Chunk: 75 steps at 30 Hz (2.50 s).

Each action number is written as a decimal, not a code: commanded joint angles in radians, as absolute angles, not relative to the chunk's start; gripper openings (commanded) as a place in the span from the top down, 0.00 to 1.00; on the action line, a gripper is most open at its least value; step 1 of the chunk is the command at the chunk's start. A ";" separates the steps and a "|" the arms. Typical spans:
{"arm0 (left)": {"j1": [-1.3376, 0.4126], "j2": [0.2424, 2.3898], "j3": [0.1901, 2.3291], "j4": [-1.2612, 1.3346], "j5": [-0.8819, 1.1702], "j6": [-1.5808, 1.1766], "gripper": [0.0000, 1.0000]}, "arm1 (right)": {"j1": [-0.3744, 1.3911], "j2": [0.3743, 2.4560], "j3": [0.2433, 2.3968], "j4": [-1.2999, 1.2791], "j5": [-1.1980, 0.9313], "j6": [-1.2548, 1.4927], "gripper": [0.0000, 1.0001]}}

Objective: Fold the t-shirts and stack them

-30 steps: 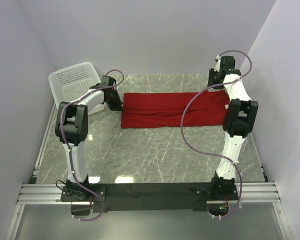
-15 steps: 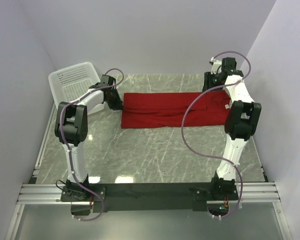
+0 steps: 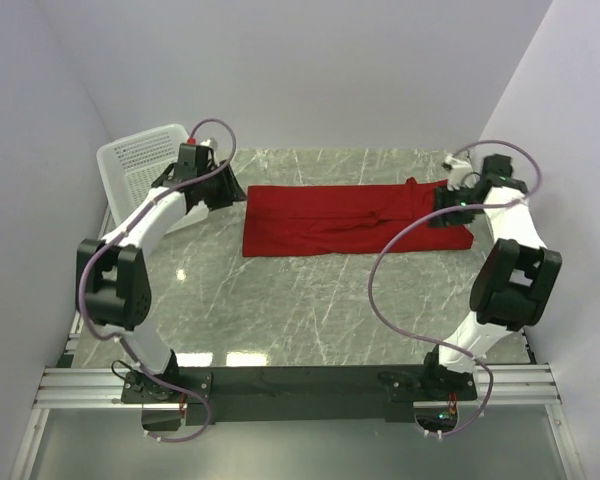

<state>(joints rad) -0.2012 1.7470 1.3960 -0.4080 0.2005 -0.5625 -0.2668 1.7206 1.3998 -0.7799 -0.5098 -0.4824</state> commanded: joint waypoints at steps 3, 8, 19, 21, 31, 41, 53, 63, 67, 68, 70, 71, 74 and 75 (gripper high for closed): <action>-0.199 1.582 1.180 -0.350 0.265 -0.514 0.49 | -0.432 1.638 1.321 -0.813 -0.473 -0.525 0.46; -0.201 1.505 0.985 -0.273 0.284 -0.526 0.50 | -0.514 1.663 1.301 -0.775 -0.420 -0.488 0.48; -0.201 1.574 0.925 -0.126 0.301 -0.589 0.50 | -0.502 1.859 1.494 -0.713 -0.259 -0.362 0.51; -0.199 1.586 0.922 -0.117 0.307 -0.598 0.50 | -0.485 1.877 1.505 -0.701 -0.223 -0.371 0.52; -0.199 1.618 0.914 -0.132 0.276 -0.607 0.51 | -0.440 1.982 1.542 -0.693 -0.209 -0.387 0.55; -0.199 1.687 0.940 -0.147 0.264 -0.589 0.51 | -0.419 2.034 1.574 -0.698 -0.218 -0.391 0.56; -0.199 1.730 0.992 -0.167 0.247 -0.563 0.52 | -0.419 2.062 1.611 -0.755 -0.248 -0.405 0.64; -0.204 1.752 1.019 -0.161 0.267 -0.538 0.53 | -0.417 2.066 1.605 -0.752 -0.250 -0.399 0.64; -0.215 1.767 1.038 -0.163 0.282 -0.534 0.55 | -0.419 2.065 1.606 -0.753 -0.249 -0.399 0.65; -0.218 1.772 1.043 -0.166 0.284 -0.531 0.56 | -0.419 2.068 1.608 -0.753 -0.249 -0.399 0.65; -0.222 1.789 1.054 -0.173 0.284 -0.529 0.58 | -0.419 2.069 1.611 -0.756 -0.249 -0.397 0.65; -0.224 1.793 1.055 -0.173 0.288 -0.528 0.58 | -0.419 2.069 1.609 -0.756 -0.249 -0.396 0.65; -0.227 1.807 1.061 -0.173 0.293 -0.528 0.67 | -0.419 2.068 1.606 -0.753 -0.252 -0.397 0.66; -0.229 1.810 1.062 -0.175 0.296 -0.529 0.70 | -0.419 2.068 1.606 -0.753 -0.252 -0.397 0.66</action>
<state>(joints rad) -0.2226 1.8023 1.0279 -0.1780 0.2695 -0.5503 -0.4232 2.0655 1.5723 -0.7475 -0.2375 -0.3943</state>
